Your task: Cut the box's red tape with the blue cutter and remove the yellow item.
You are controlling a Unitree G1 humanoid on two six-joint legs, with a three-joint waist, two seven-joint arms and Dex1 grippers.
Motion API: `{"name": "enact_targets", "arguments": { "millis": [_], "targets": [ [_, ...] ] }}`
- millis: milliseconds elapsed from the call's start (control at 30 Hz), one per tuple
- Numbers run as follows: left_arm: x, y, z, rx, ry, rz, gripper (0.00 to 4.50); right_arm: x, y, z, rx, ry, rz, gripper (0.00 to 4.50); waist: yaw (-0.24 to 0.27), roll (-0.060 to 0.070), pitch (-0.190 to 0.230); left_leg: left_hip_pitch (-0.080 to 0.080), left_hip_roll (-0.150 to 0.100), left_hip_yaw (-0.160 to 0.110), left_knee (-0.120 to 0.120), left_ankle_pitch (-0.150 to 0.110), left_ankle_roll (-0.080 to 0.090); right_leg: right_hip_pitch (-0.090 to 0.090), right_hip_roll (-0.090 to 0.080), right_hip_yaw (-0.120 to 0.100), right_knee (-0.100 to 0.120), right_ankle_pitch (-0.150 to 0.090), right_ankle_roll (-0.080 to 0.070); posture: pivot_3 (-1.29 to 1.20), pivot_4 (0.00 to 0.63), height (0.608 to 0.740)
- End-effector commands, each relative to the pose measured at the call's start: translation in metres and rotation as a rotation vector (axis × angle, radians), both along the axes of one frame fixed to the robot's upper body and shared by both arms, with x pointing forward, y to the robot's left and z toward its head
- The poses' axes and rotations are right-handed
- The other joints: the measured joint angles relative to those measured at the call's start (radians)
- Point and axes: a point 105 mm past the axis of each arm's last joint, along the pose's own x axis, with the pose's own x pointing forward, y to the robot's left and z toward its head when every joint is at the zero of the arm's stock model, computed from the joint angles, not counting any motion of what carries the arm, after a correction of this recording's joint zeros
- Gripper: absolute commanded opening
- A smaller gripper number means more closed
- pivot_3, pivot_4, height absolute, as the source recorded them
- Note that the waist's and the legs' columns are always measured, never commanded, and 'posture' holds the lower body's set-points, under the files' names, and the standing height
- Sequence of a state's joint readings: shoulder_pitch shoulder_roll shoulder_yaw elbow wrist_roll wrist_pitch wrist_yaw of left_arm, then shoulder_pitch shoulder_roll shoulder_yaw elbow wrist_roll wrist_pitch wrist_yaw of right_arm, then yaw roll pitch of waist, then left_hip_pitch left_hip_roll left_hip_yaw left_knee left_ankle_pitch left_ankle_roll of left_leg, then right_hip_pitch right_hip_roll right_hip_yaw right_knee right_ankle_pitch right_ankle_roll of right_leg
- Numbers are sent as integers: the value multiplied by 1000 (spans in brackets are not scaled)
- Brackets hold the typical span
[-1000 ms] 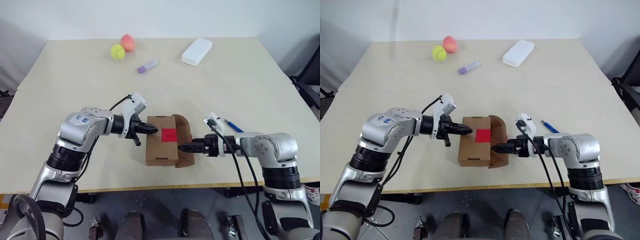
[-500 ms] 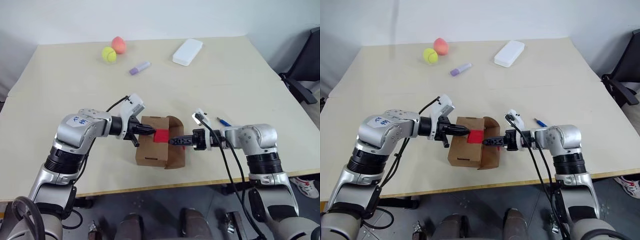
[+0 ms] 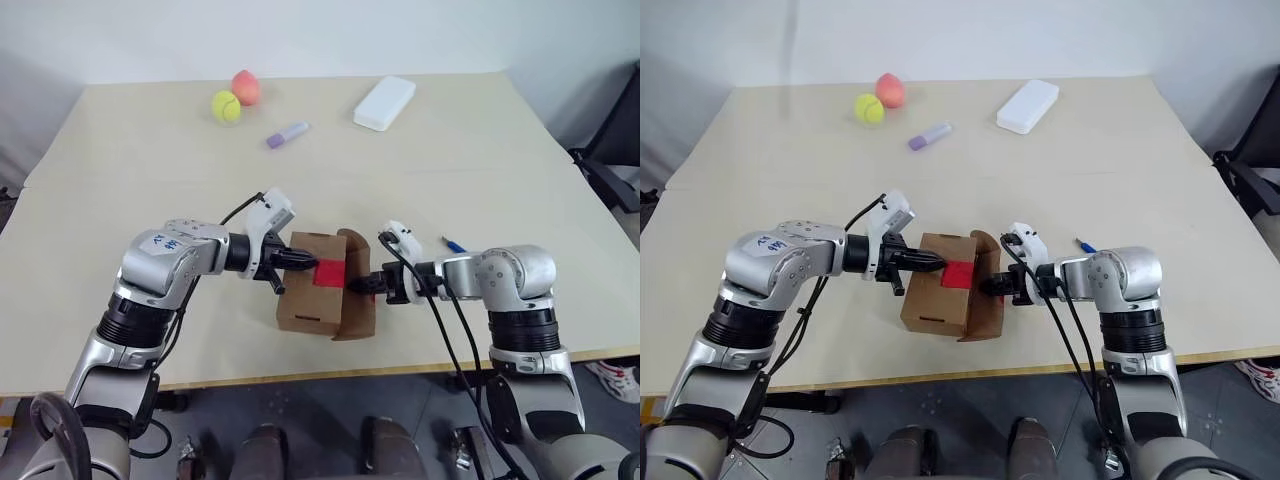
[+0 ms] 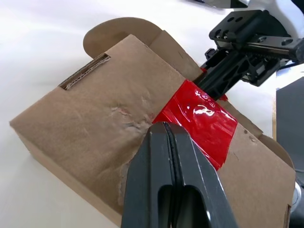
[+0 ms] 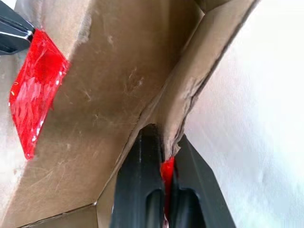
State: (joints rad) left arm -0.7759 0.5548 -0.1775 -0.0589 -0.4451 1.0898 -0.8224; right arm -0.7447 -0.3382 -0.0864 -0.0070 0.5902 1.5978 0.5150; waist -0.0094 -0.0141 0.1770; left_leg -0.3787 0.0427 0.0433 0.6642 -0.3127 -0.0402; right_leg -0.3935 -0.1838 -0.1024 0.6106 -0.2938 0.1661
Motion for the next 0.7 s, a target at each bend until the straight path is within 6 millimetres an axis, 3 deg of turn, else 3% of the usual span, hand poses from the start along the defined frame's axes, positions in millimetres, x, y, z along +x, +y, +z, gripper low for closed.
{"name": "enact_targets", "arguments": {
  "millis": [33, 400, 700],
  "targets": [
    [5, 3, -1, 7, -9, 30, 0, 0, 1, 30, -1, -118, 14, 48, 4, 0, 0, 0, 0, 0, 0, 0, 0, 0, 0, 0, 0, 0, 0, 0, 150, 740],
    [8, 5, 8, -35, -40, 36, 0, 6, -2, 93, -112, -318, -23, 48, 7, 1, 1, -4, 0, 0, 0, 0, 0, -3, 0, 0, -2, 0, 0, 0, 150, 740],
    [14, 11, 12, -47, -79, 72, 0, 7, 12, 118, -170, -351, -62, 48, 7, 1, 1, -7, 0, 0, 1, 0, 0, -4, 0, -1, -4, 0, 0, 0, 150, 740]
  ]
}}
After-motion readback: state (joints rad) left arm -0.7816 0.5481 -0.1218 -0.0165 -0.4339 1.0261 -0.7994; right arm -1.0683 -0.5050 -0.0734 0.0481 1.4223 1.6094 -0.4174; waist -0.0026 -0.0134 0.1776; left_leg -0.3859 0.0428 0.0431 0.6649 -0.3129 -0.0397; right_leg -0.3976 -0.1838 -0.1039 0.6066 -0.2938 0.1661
